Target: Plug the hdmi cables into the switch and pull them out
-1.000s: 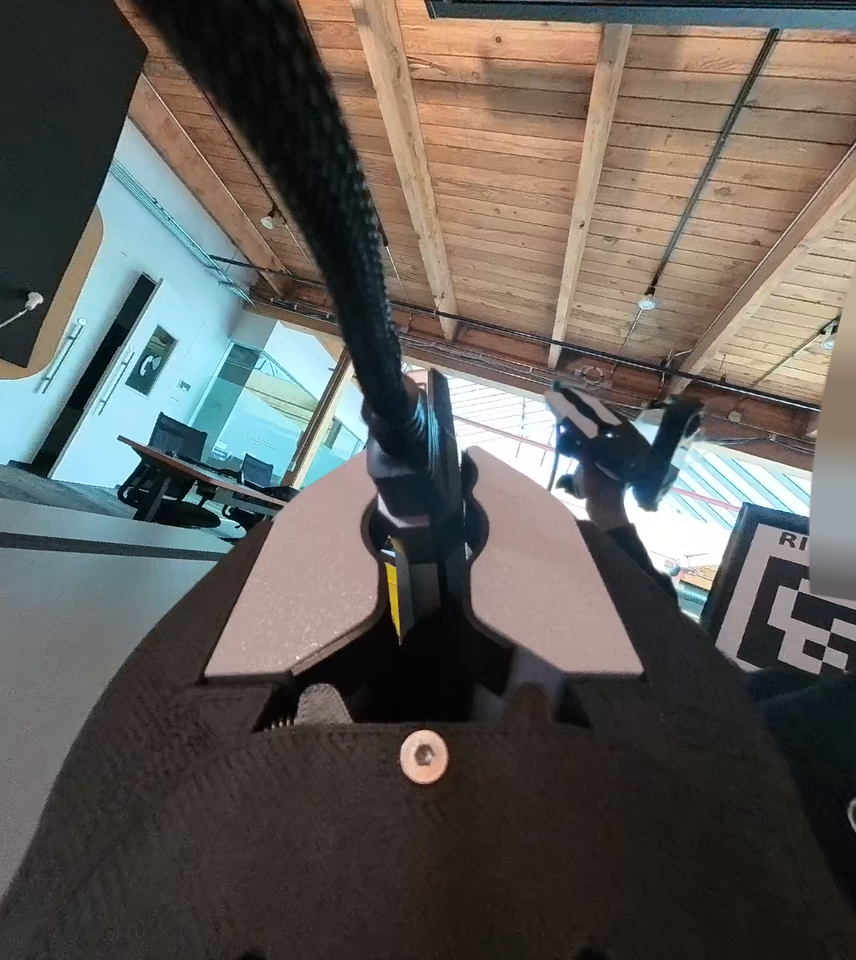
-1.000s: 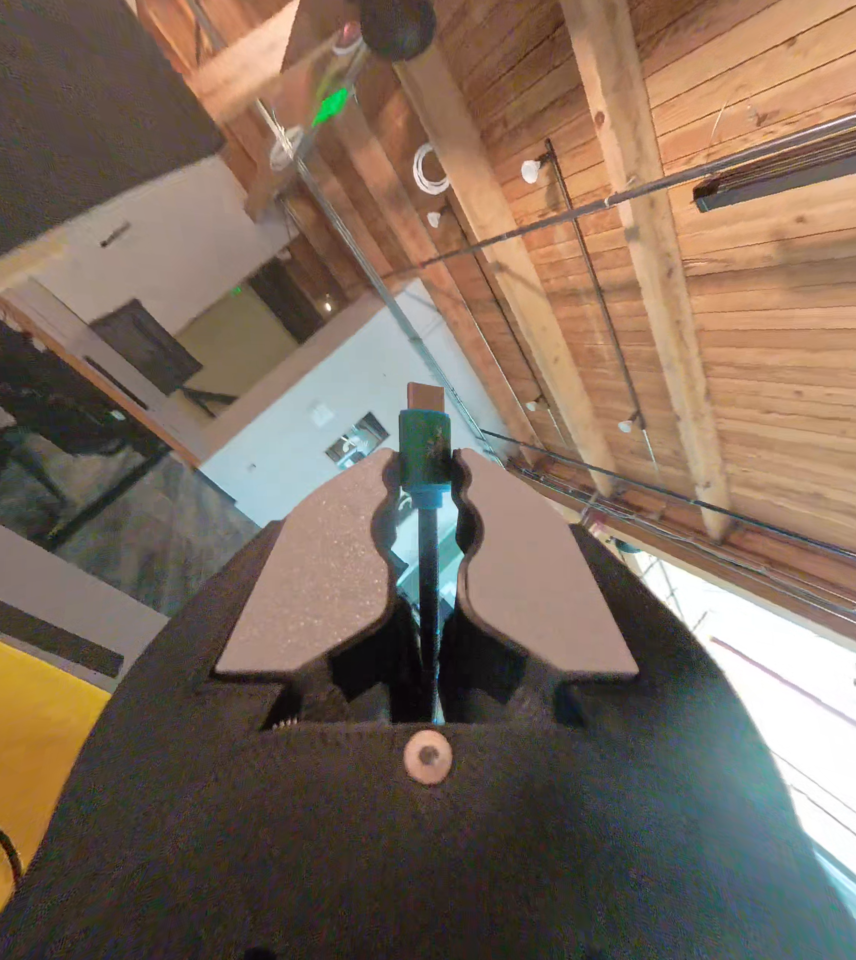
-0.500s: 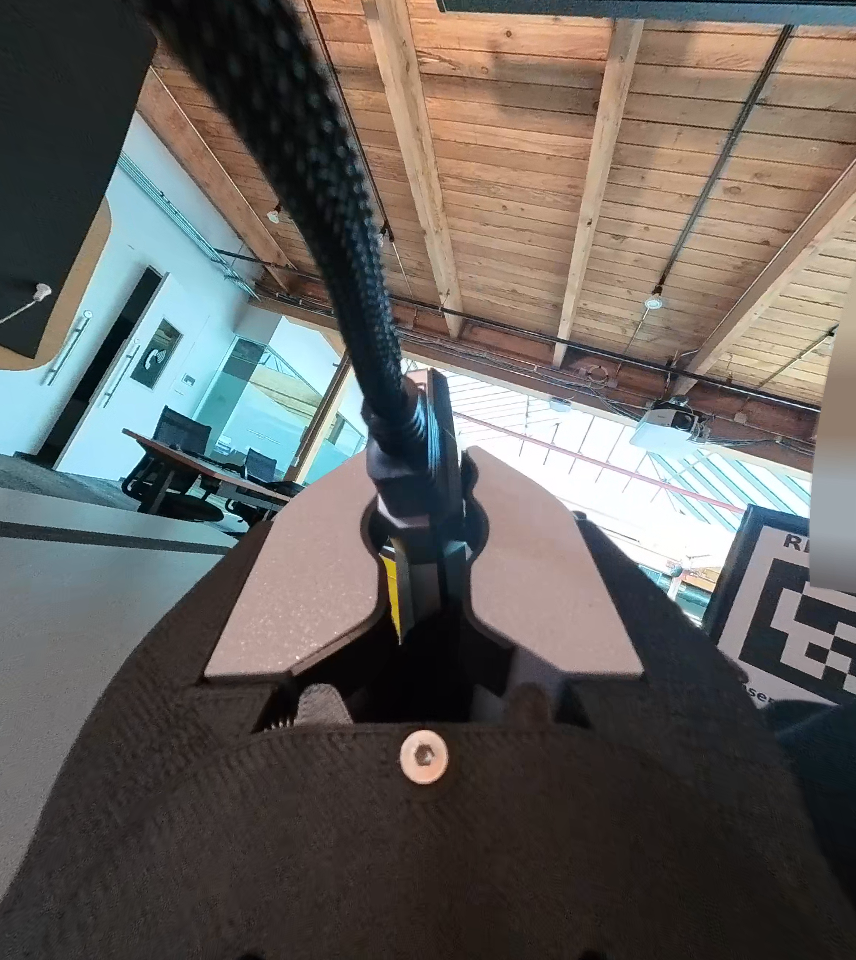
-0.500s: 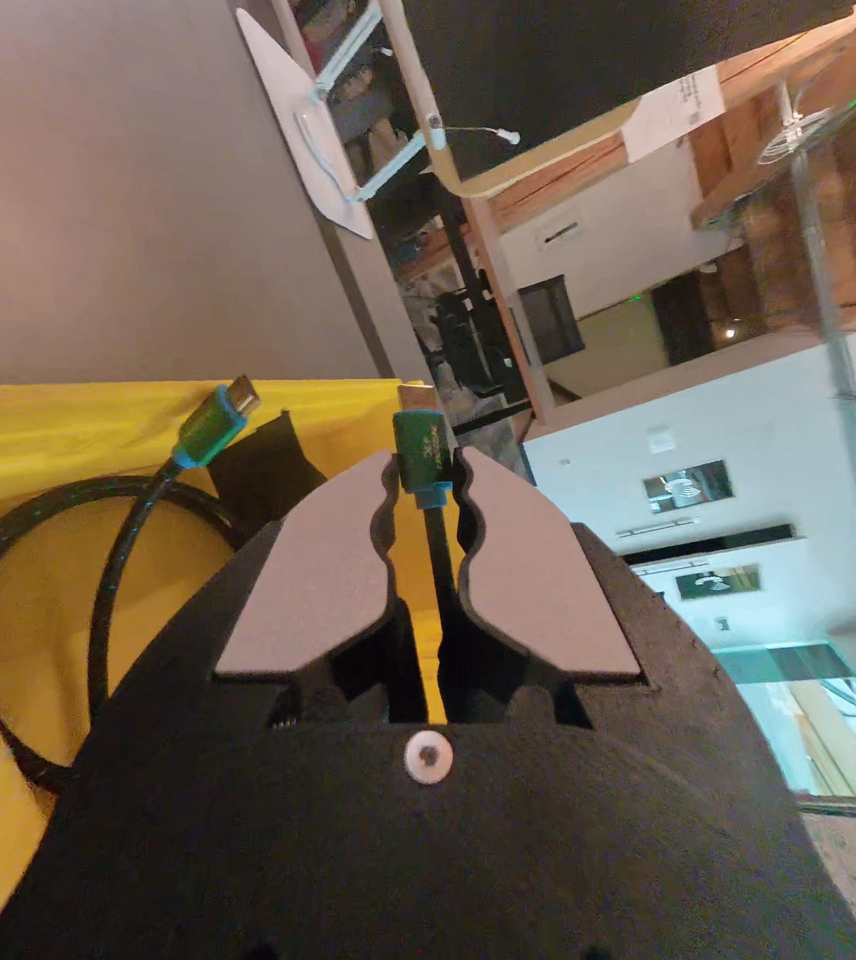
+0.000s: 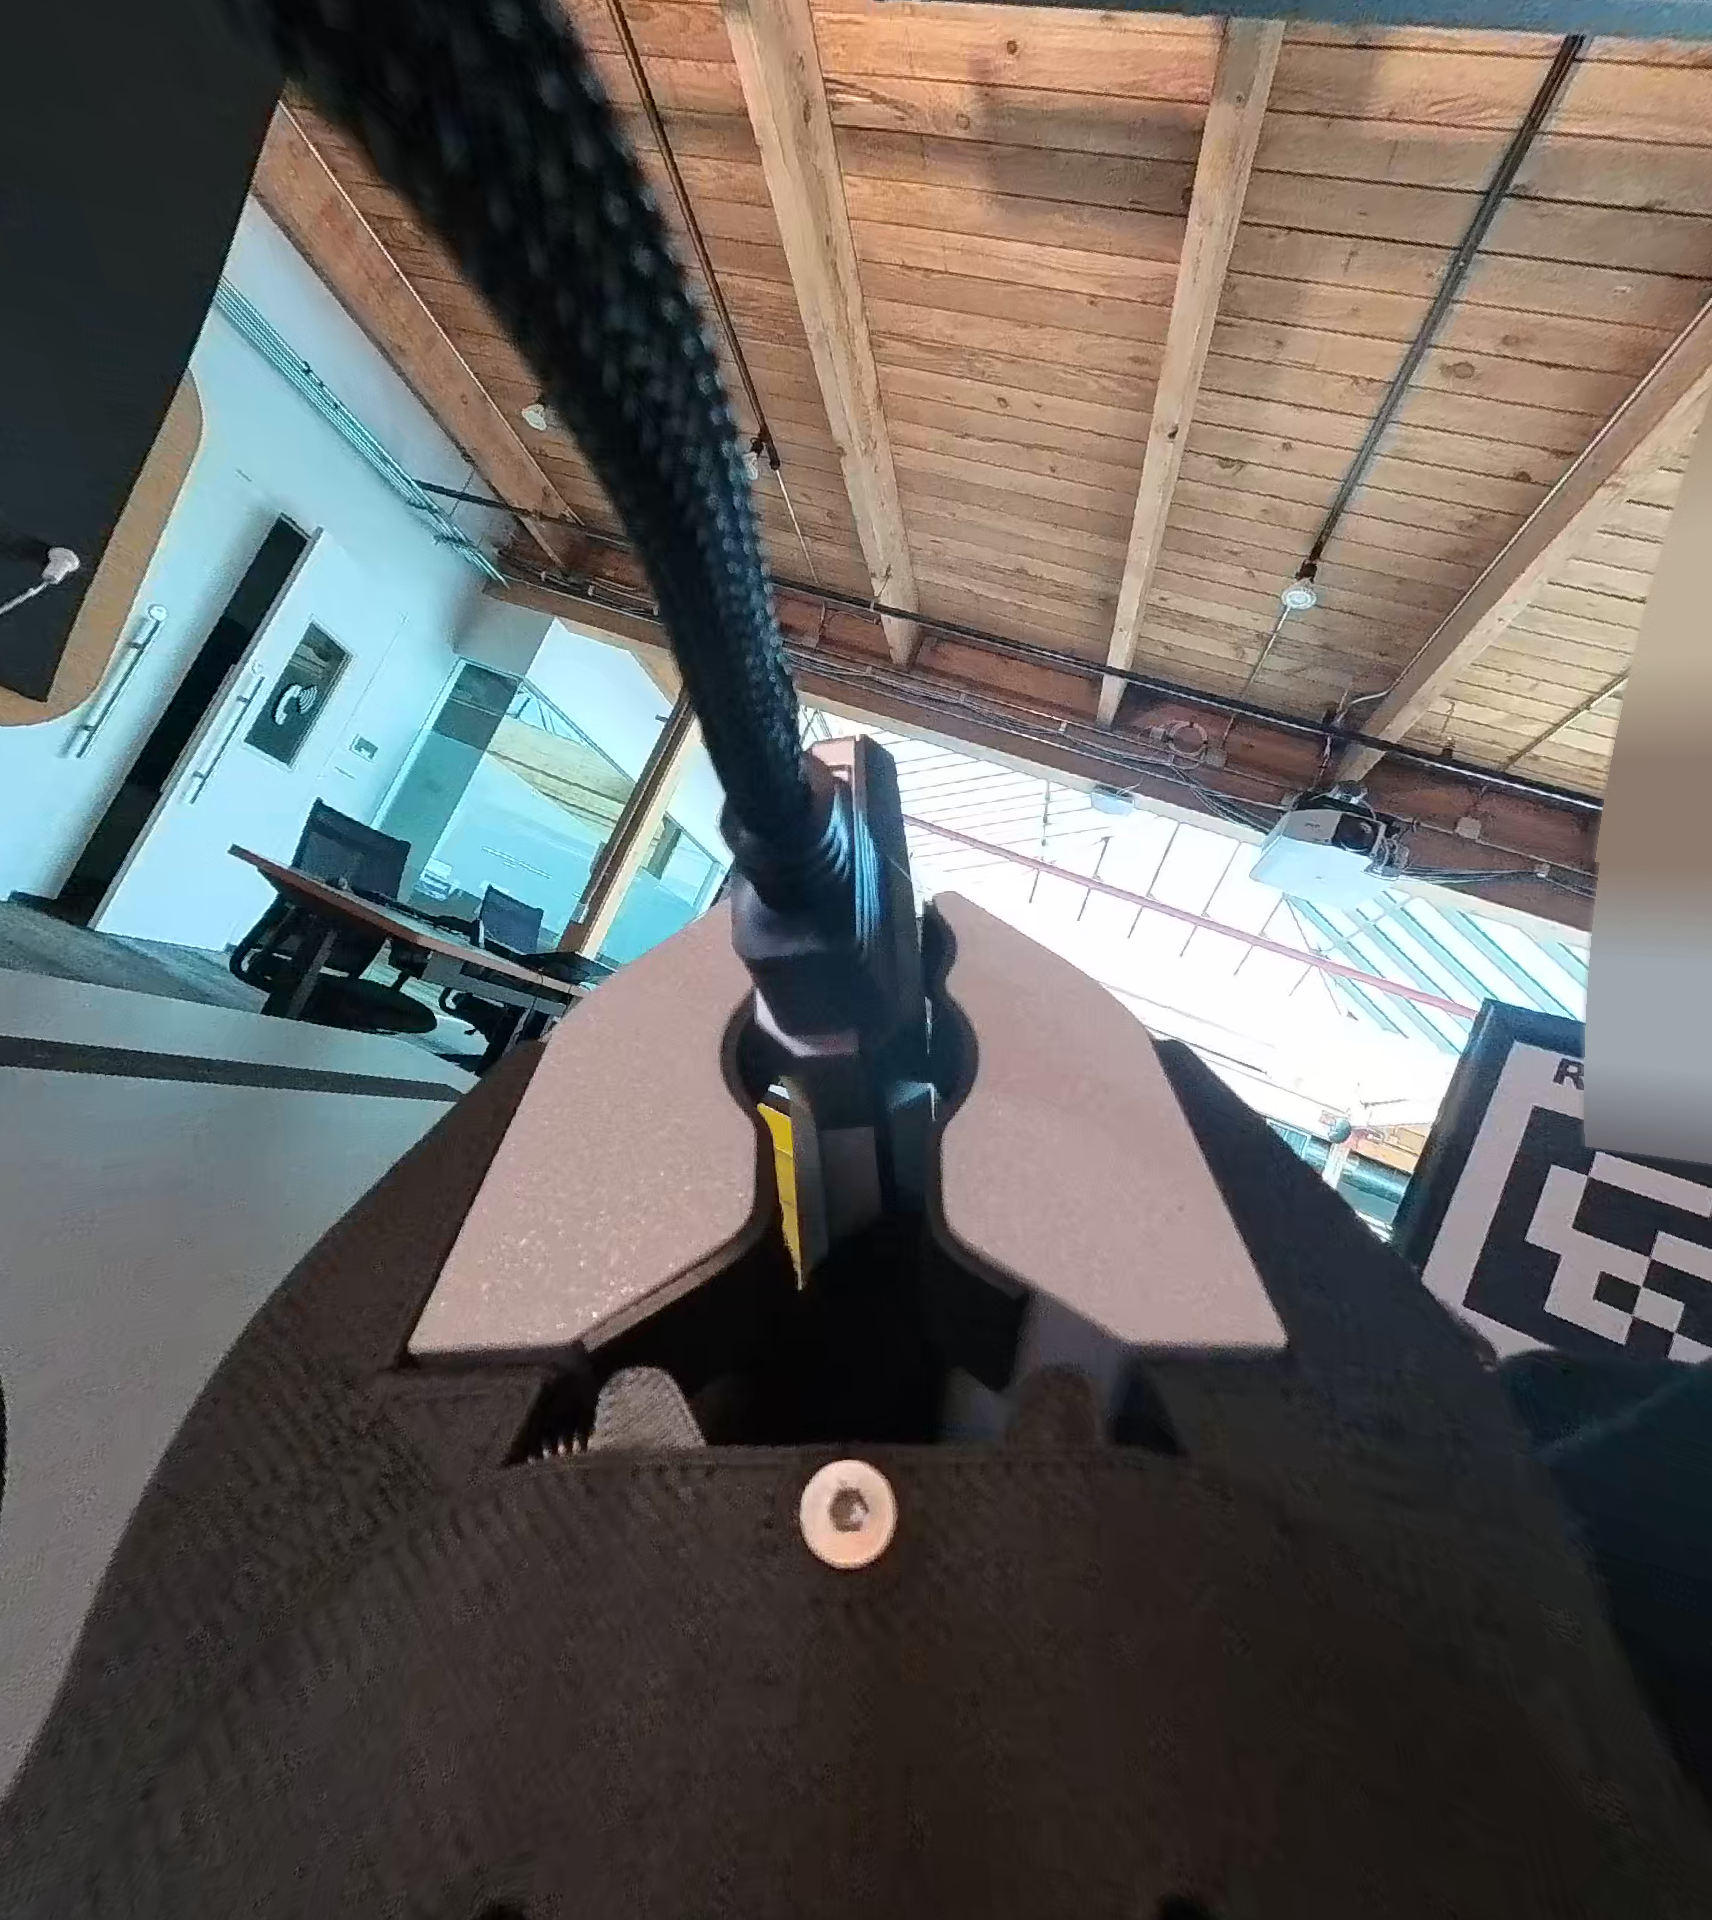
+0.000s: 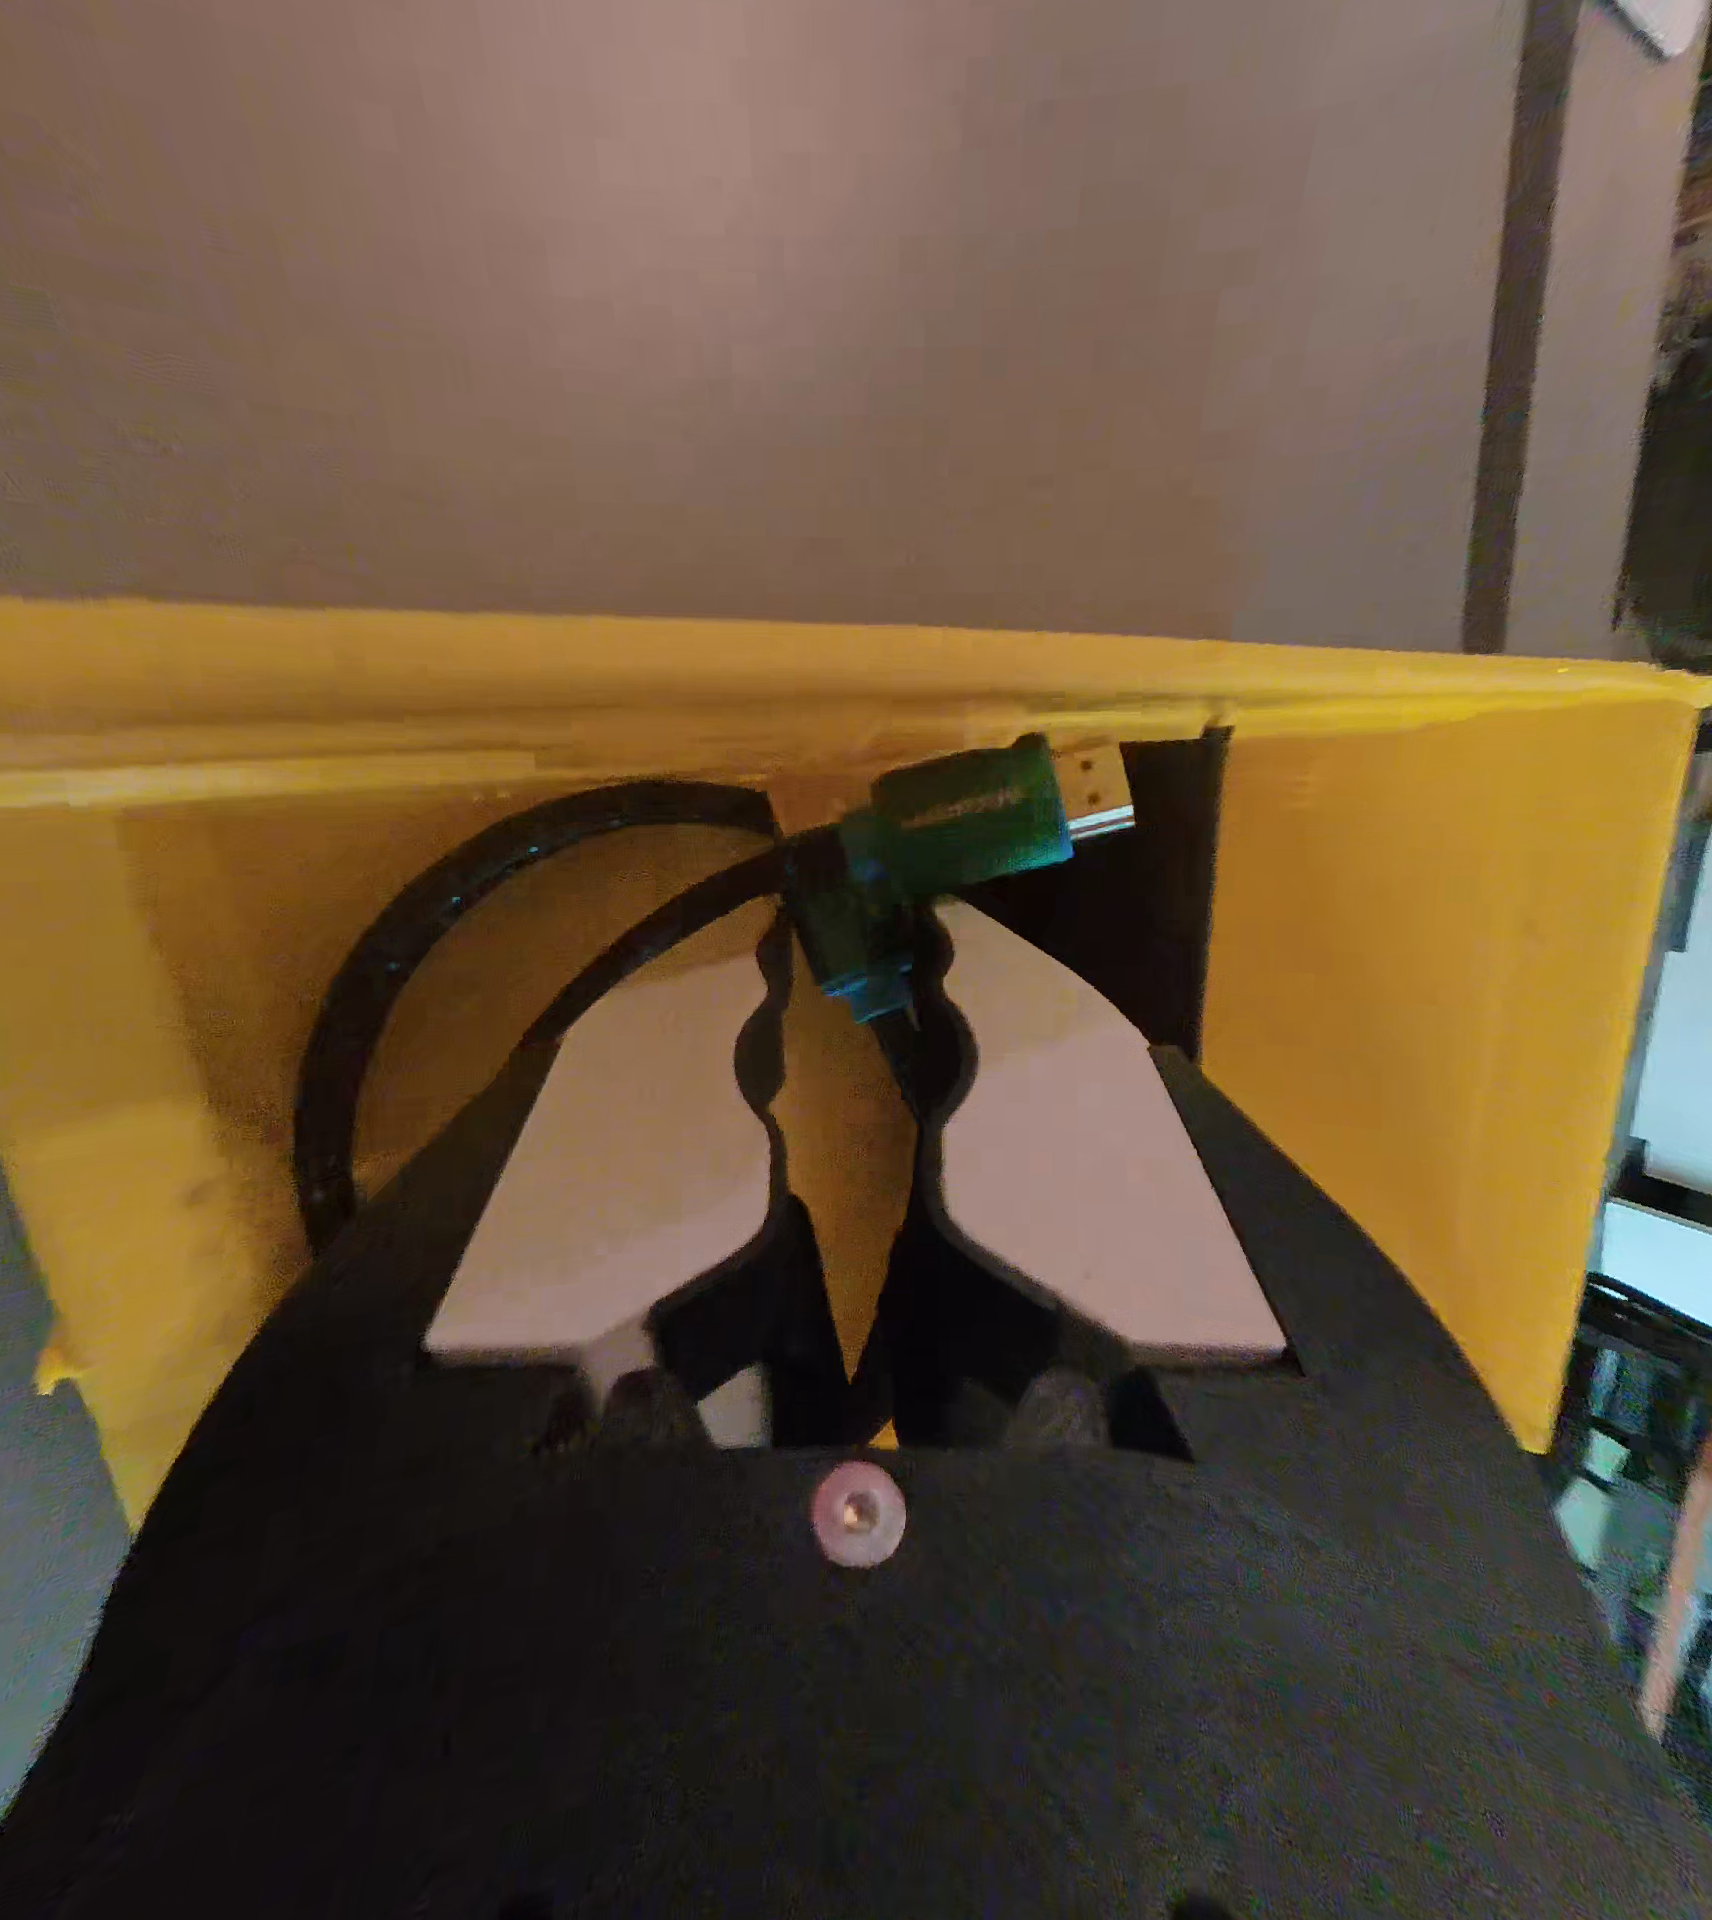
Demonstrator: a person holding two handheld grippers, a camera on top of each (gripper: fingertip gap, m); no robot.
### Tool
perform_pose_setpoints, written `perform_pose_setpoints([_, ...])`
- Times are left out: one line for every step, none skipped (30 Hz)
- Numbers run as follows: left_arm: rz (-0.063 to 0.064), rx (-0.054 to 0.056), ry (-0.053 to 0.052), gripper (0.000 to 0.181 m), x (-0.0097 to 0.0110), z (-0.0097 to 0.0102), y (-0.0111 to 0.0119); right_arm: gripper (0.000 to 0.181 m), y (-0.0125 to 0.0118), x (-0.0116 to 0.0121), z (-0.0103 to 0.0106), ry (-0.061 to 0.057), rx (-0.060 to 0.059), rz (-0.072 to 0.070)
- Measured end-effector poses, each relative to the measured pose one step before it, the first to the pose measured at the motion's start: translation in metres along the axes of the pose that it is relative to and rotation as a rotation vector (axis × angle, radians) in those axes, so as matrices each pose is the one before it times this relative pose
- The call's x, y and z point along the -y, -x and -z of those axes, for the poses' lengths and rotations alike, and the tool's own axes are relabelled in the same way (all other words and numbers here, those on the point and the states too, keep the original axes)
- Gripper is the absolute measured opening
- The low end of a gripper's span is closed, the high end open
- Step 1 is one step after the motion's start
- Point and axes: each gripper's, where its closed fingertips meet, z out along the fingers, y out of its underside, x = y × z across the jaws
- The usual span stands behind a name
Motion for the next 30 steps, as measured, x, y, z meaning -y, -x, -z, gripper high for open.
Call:
perform_pose_setpoints([0.0002, -0.0001, 0.0002, 0.024, -0.00004, -0.00005, 0.00004, 0.023, 0.00421, -0.00169, -0.00332, -0.0033, 0.0542, -0.0454])
perform_pose_setpoints([0.0003, -0.0001, 0.0002, 0.024, 0.00003, -0.00012, 0.0, 0.024, 0.00152, -0.00122, -0.00272, -0.0112, 0.0381, -0.0554])
perform_pose_setpoints([0.0007, 0.0, 0.0005, 0.024, -0.00001, 0.00001, 0.00008, 0.025, 0.00103, -0.00108, -0.00145, -0.0191, 0.0326, -0.0484])
perform_pose_setpoints([0.0009, -0.0003, 0.0004, 0.024, -0.00009, -0.00011, 0.00004, 0.025, -0.00076, -0.00087, -0.00008, -0.024, 0.0193, -0.0448])
perform_pose_setpoints([0.0009, -0.0005, 0.0002, 0.024, -0.00006, -0.00012, 0.00002, 0.026, -0.00177, -0.00041, 0.00159, -0.0241, 0.0093, -0.0357])
perform_pose_setpoints([0.0006, -0.0006, 0.0002, 0.024, -0.00005, -0.00015, -0.00015, 0.027, -0.00223, 0.00045, 0.00279, -0.0256, -0.0028, -0.03])
perform_pose_setpoints([0.0005, -0.0002, 0.0002, 0.024, -0.00004, -0.00005, 0.00002, 0.027, -0.00198, 0.00238, 0.00393, -0.0346, -0.0086, -0.0205])
perform_pose_setpoints([0.0004, 0.0001, 0.0001, 0.024, -0.00003, -0.00006, 0.00006, 0.028, -0.00301, 0.00469, 0.00497, -0.0456, -0.0203, -0.0145])
perform_pose_setpoints([0.0003, 0.0, 0.0, 0.024, 0.00005, -0.00013, 0.00001, 0.031, -0.00265, 0.00281, 0.00545, -0.028, -0.0203, -0.0056])
perform_pose_setpoints([0.0004, 0.0001, 0.0002, 0.024, -0.00012, -0.00009, -0.00001, 0.035, -0.00278, 0.00351, 0.00631, -0.0289, -0.0247, -0.0071])
perform_pose_setpoints([0.0004, 0.0, 0.0005, 0.024, -0.00017, -0.00014, 0.00005, 0.036, -0.00177, 0.0038, 0.00725, -0.0253, -0.0181, -0.0077])
perform_pose_setpoints([0.0004, -0.0003, 0.0007, 0.024, -0.00017, -0.00017, -0.00014, 0.037, -0.00117, 0.00356, 0.00708, -0.0208, -0.0109, -0.0099])
perform_pose_setpoints([0.0, -0.0001, 0.0006, 0.024, -0.0001, -0.00013, -0.00005, 0.037, -0.00237, 0.0027, 0.00706, -0.0127, -0.0179, -0.0092])
perform_pose_setpoints([0.0, -0.0003, 0.0005, 0.024, -0.00022, -0.00012, -0.00008, 0.038, -0.00433, 0.00242, 0.00699, -0.0084, -0.0298, -0.0025])
perform_pose_setpoints([0.0, -0.0002, 0.0009, 0.024, -0.00021, -0.00015, -0.00011, 0.039, -0.00512, 0.00225, 0.00688, -0.0074, -0.0378, 0.0014])
perform_pose_setpoints([-0.0006, 0.0004, 0.001, 0.024, -0.0003, -0.00018, -0.00004, 0.04, -0.00687, 0.00357, 0.0073, -0.0106, -0.0552, -0.0055])
perform_pose_setpoints([-0.0009, 0.0009, 0.0005, 0.024, -0.00012, -0.00004, -0.00004, 0.041, -0.00838, 0.0064, 0.0083, -0.0266, -0.0716, -0.0109])
perform_pose_setpoints([-0.0007, 0.0004, 0.0006, 0.024, -0.00016, -0.00017, 0.00002, 0.042, -0.00935, 0.01205, 0.00875, -0.0537, -0.0801, -0.0134])
perform_pose_setpoints([0.0, -0.0006, 0.0013, 0.024, -0.00035, -0.00023, -0.00015, 0.044, -0.00896, 0.01901, 0.00895, -0.095, -0.0825, -0.0238])
perform_pose_setpoints([0.0004, -0.0009, 0.0018, 0.024, -0.00041, -0.00019, -0.00022, 0.04, -0.00854, 0.02567, 0.00853, -0.1332, -0.0885, -0.0467])
perform_pose_setpoints([0.0006, -0.0015, 0.0023, 0.024, -0.00063, -0.00031, -0.00035, 0.031, -0.00541, 0.0266, 0.00718, -0.1298, -0.0758, -0.0801])
perform_pose_setpoints([0.0006, -0.0026, 0.0028, 0.024, -0.00054, -0.00023, -0.00055, 0.025, 0.00222, 0.02453, 0.00405, -0.1129, -0.0314, -0.1167])
perform_pose_setpoints([0.0001, -0.0027, 0.0033, 0.024, -0.00076, -0.00034, -0.00056, 0.023, 0.01166, 0.02234, 0.00104, -0.1069, 0.0226, -0.1185])
perform_pose_setpoints([-0.0009, -0.0029, 0.004, 0.024, -0.00077, -0.00029, -0.00062, 0.023, 0.01883, 0.01951, -0.00145, -0.1055, 0.0584, -0.0971])
perform_pose_setpoints([-0.0016, -0.0039, 0.005, 0.024, -0.00087, -0.00026, -0.00087, 0.023, 0.01938, 0.0155, -0.0043, -0.0994, 0.0547, -0.0788])
perform_pose_setpoints([-0.0023, -0.0056, 0.0067, 0.024, -0.00119, -0.00052, -0.00115, 0.022, 0.01525, 0.01029, -0.00682, -0.0827, 0.0271, -0.0643])
perform_pose_setpoints([-0.0046, -0.0071, 0.0109, 0.024, -0.00193, -0.00067, -0.00162, 0.023, 0.01166, 0.00499, -0.00857, -0.0615, 0.0053, -0.0491])
perform_pose_setpoints([-0.009, -0.0083, 0.0176, 0.024, -0.00297, -0.00103, -0.00212, 0.025, 0.01205, 0.00088, -0.00974, -0.0435, 0.0121, -0.0327])
perform_pose_setpoints([-0.013, -0.0106, 0.0264, 0.024, -0.00454, -0.00153, -0.00267, 0.031, 0.01574, -0.00275, -0.01081, -0.029, 0.0404, -0.0235])
perform_pose_setpoints([-0.0152, -0.0139, 0.0376, 0.024, -0.00625, -0.00218, -0.00343, 0.044, 0.01665, -0.0066, -0.01104, -0.0109, 0.0499, -0.0239])
